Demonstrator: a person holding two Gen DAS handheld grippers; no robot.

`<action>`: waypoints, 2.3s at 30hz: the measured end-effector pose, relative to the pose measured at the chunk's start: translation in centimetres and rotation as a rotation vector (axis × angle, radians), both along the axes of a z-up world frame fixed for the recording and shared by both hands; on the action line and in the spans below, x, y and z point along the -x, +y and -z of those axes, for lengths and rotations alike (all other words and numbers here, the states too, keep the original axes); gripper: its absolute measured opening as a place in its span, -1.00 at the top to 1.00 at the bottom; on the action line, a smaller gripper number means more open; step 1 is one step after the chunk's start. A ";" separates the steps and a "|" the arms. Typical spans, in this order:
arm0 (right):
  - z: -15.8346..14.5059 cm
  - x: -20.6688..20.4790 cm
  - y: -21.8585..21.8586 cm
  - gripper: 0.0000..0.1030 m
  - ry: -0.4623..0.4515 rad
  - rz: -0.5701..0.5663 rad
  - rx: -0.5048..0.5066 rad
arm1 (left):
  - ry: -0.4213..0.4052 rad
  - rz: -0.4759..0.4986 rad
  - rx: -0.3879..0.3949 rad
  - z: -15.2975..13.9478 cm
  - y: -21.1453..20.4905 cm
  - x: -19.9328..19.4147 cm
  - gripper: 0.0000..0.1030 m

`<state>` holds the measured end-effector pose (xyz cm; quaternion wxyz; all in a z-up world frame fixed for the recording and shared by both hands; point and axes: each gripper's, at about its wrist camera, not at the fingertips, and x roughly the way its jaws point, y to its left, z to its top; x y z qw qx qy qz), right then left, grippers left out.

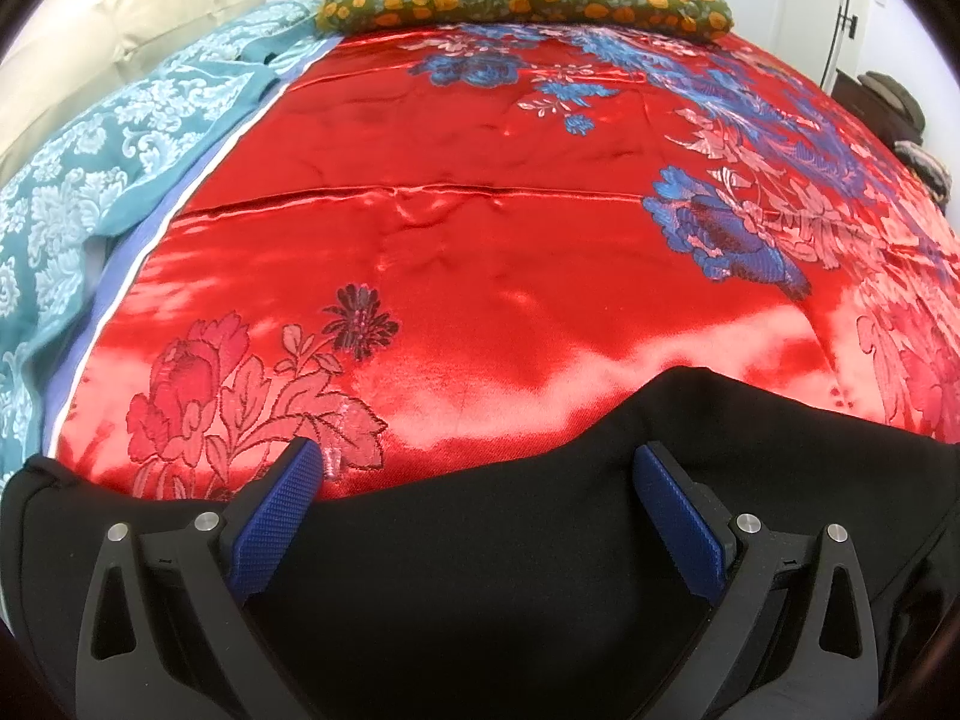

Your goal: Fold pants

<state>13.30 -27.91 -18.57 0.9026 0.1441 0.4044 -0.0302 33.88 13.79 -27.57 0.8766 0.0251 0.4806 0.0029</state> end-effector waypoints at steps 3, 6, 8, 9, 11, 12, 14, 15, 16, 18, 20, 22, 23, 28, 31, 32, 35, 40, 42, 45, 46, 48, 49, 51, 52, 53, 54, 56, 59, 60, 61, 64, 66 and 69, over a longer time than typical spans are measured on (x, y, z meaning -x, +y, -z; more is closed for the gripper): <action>-1.3 0.2 0.0 -0.91 -0.045 -0.009 0.013 | 0.001 0.000 -0.001 0.0 0.0 0.0 -1.00; -1.5 0.5 -0.7 -0.91 -0.060 0.007 0.016 | 0.000 0.000 -0.001 -0.1 0.0 0.0 -0.99; -0.7 0.3 -1.5 -0.91 -0.037 0.037 -0.024 | 0.000 0.000 -0.001 -0.1 0.1 0.0 -0.99; -0.5 0.1 -1.7 -0.91 -0.029 0.048 -0.038 | 0.000 0.000 -0.001 -0.1 0.0 0.0 -0.99; -0.2 -0.2 -2.2 -0.91 -0.024 0.068 -0.072 | 0.000 0.000 -0.001 -0.1 0.1 0.0 -0.99; -0.2 -0.3 -2.3 -0.91 -0.029 0.073 -0.084 | 0.000 0.000 -0.001 0.0 0.0 0.0 -0.99; -0.4 -0.4 -2.2 -0.91 -0.038 0.077 -0.102 | 0.000 0.000 -0.001 0.0 0.0 0.0 -0.99; -0.4 -0.5 -2.2 -0.91 -0.040 0.075 -0.112 | 0.000 0.000 -0.001 0.0 0.0 0.0 -0.99; -0.4 -0.5 -2.2 -0.91 -0.042 0.073 -0.120 | 0.000 0.000 -0.001 -0.1 0.1 0.0 -0.99; -0.4 -0.5 -2.1 -0.91 -0.044 0.066 -0.129 | 0.000 0.000 -0.001 0.0 0.0 0.0 -0.99; -0.3 -0.5 -2.1 -0.91 -0.042 0.061 -0.132 | 0.000 0.000 -0.001 0.0 0.0 0.0 -0.99; -0.2 -0.4 -2.3 -0.91 -0.039 0.064 -0.132 | 0.000 0.000 -0.001 0.0 0.0 0.0 -0.99; -0.2 -0.4 -2.4 -0.91 -0.038 0.067 -0.133 | 0.000 0.000 -0.001 -0.1 0.0 0.0 -0.99; 0.2 0.0 -3.3 -0.91 -0.027 0.101 -0.158 | 0.000 0.000 -0.001 0.0 0.0 0.0 -1.00; 0.5 0.0 -3.5 -0.91 -0.017 0.114 -0.166 | 0.000 0.000 -0.001 -0.1 0.1 0.0 -0.99; 0.6 0.0 -3.5 -0.91 -0.011 0.112 -0.165 | 0.000 0.000 -0.001 -0.1 0.1 0.0 -0.99; 0.9 -0.3 -3.0 -0.91 0.009 0.098 -0.145 | 0.000 0.000 -0.001 0.0 0.0 0.0 -0.99; 1.0 -0.7 -2.4 -0.91 0.015 0.078 -0.115 | 0.000 0.000 0.000 0.0 0.0 0.0 -1.00; 1.0 -0.6 -2.3 -0.91 0.016 0.075 -0.107 | 0.000 0.000 -0.001 0.0 0.0 0.0 -0.99; 1.1 -0.4 -2.3 -0.91 0.025 0.074 -0.095 | 0.000 0.000 0.000 -0.1 0.1 0.0 -1.00; 1.2 -0.3 -2.3 -0.91 0.032 0.074 -0.091 | 0.000 0.000 0.000 -0.1 0.1 0.0 -0.99; 1.5 -0.3 -2.4 -0.91 0.046 0.077 -0.082 | 0.000 0.000 0.000 -0.1 0.1 0.0 -0.99; 1.6 -0.2 -2.4 -0.91 0.051 0.080 -0.077 | 0.000 0.000 0.000 -0.1 0.1 0.0 -0.99; 1.8 0.0 -2.4 -0.91 0.063 0.085 -0.067 | 0.000 0.000 0.000 -0.1 0.1 0.0 -1.00; 1.8 0.0 -2.4 -0.91 0.069 0.086 -0.064 | -0.005 -0.001 -0.002 0.0 0.1 0.1 -1.00; 1.9 0.1 -2.4 -0.91 0.075 0.087 -0.061 | -0.004 -0.001 -0.002 0.0 0.2 0.1 -1.00; 2.1 0.1 -2.4 -0.91 0.081 0.086 -0.059 | -0.002 -0.002 0.002 0.1 0.1 0.2 -1.00; 2.2 0.0 -2.1 -0.91 0.093 0.081 -0.053 | -0.003 -0.002 0.006 0.4 0.2 0.5 -1.00; 2.2 -0.4 -1.6 -0.91 0.098 0.062 -0.050 | 0.019 -0.007 0.014 0.3 0.3 0.4 -1.00; 2.2 -0.5 -1.3 -0.91 0.098 0.056 -0.046 | 0.059 -0.009 0.045 -0.4 0.5 -0.1 -0.98; 2.2 -0.6 -1.0 -0.91 0.096 0.048 -0.043 | 0.086 -0.006 0.092 -1.1 1.0 0.0 -0.96; 2.0 -1.0 -0.4 -0.91 0.086 0.025 -0.028 | 0.096 0.043 0.333 -5.7 4.2 1.3 -0.96; 2.2 -1.3 0.0 -0.91 0.090 0.008 -0.018 | 0.095 0.064 0.427 -8.9 7.8 2.6 -0.97; 2.6 -1.4 0.2 -0.91 0.104 -0.005 -0.022 | 0.065 0.000 0.451 -12.2 15.5 4.8 -0.99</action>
